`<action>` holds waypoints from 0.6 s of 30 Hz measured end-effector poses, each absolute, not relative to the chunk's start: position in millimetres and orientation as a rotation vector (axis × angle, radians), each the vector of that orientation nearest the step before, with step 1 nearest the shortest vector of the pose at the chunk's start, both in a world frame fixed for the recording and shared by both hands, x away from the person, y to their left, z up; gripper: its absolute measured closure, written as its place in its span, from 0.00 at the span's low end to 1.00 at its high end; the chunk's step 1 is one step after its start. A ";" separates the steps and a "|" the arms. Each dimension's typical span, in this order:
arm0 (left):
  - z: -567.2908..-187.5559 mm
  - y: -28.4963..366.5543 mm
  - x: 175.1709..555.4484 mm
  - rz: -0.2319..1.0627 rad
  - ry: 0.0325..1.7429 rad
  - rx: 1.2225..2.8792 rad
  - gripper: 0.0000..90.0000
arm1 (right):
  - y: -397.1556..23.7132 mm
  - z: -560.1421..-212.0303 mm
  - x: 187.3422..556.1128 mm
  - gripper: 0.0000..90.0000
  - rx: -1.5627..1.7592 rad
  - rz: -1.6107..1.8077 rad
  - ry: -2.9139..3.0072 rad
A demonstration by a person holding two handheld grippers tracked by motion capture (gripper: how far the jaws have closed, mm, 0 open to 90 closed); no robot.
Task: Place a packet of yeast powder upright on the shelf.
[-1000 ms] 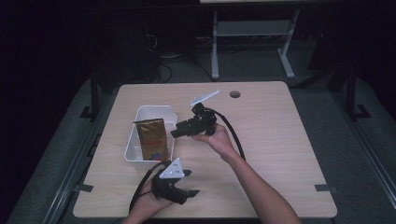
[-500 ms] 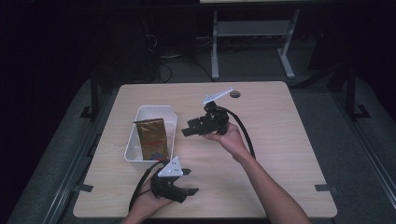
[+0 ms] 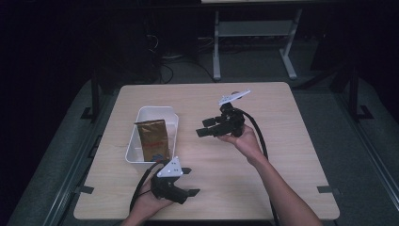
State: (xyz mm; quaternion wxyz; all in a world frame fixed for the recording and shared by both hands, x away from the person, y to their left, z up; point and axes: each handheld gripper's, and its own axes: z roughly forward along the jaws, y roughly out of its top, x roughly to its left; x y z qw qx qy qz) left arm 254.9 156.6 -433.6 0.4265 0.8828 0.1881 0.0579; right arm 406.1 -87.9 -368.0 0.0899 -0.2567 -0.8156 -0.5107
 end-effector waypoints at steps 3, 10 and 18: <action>-433.0 156.8 255.3 0.153 0.472 2.205 0.26 | -96.2 -369.9 404.5 0.36 -0.788 -1.506 -2.434; -433.4 156.8 256.2 0.162 0.487 2.207 0.25 | -111.2 -368.3 395.4 0.36 -0.796 -1.550 -2.407; -433.6 155.3 257.0 0.164 0.483 2.221 0.25 | -127.0 -370.8 384.4 0.33 -0.811 -1.524 -2.440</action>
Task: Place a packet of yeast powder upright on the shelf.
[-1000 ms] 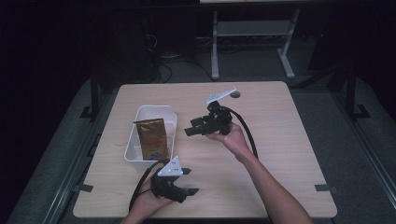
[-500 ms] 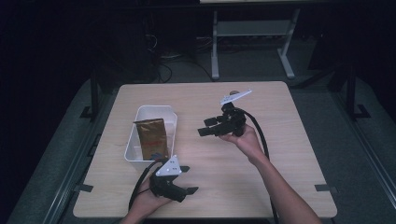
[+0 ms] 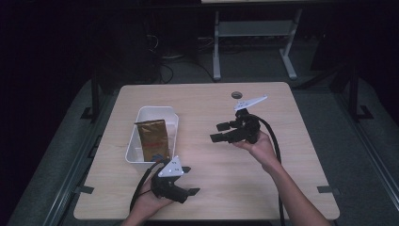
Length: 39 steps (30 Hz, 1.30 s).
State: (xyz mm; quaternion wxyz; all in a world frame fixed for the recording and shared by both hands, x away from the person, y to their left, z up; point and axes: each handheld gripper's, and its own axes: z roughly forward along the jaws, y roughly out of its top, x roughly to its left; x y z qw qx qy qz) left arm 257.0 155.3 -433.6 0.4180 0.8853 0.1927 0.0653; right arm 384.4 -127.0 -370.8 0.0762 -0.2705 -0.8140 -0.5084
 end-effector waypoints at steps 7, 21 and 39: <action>-433.6 156.7 258.2 0.168 0.492 2.213 0.25 | -144.3 -374.5 374.7 0.32 -0.838 -1.507 -2.461; -435.5 155.5 260.7 0.166 0.507 2.228 0.26 | -193.6 -397.3 348.3 0.31 -0.950 -1.549 -2.409; -438.3 153.1 264.2 0.153 0.534 2.228 0.25 | -236.7 -422.7 313.5 0.31 -1.052 -1.491 -2.432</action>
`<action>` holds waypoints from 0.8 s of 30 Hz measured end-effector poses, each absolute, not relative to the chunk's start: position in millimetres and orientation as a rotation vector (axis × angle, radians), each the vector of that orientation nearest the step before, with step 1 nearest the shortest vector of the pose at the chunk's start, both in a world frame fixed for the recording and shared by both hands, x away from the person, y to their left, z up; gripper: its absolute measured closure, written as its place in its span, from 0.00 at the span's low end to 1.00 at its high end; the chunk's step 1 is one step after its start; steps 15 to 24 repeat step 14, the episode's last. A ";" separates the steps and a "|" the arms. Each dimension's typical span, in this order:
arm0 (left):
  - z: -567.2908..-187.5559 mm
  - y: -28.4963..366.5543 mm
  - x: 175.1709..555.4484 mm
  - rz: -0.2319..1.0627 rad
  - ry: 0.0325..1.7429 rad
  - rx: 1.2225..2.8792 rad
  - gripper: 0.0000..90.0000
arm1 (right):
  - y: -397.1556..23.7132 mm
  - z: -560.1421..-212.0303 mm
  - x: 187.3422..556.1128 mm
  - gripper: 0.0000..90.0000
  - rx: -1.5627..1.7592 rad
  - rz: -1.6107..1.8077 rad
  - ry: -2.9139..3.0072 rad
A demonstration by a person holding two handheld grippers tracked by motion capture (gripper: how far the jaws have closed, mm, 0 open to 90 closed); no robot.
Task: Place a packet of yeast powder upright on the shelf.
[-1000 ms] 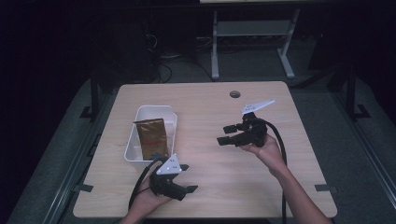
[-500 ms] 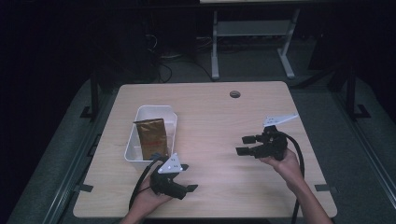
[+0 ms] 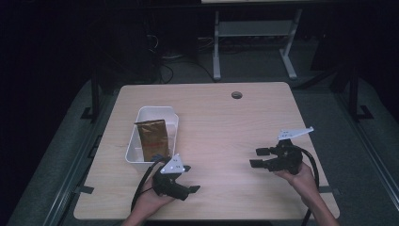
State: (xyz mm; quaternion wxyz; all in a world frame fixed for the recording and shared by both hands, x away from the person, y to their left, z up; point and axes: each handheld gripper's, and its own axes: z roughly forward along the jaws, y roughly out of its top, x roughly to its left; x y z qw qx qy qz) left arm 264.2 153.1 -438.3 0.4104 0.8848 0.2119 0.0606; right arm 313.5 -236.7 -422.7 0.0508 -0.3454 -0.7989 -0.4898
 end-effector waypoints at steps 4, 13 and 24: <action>-438.0 152.3 264.0 0.156 0.533 2.223 0.25 | -241.4 -429.5 306.8 0.31 -1.070 -1.482 -2.425; -437.4 151.6 263.5 0.149 0.532 2.225 0.25 | -247.3 -448.3 283.0 0.29 -1.127 -1.526 -2.381; -436.9 151.4 263.3 0.150 0.528 2.223 0.25 | -247.3 -448.3 283.0 0.29 -1.127 -1.526 -2.381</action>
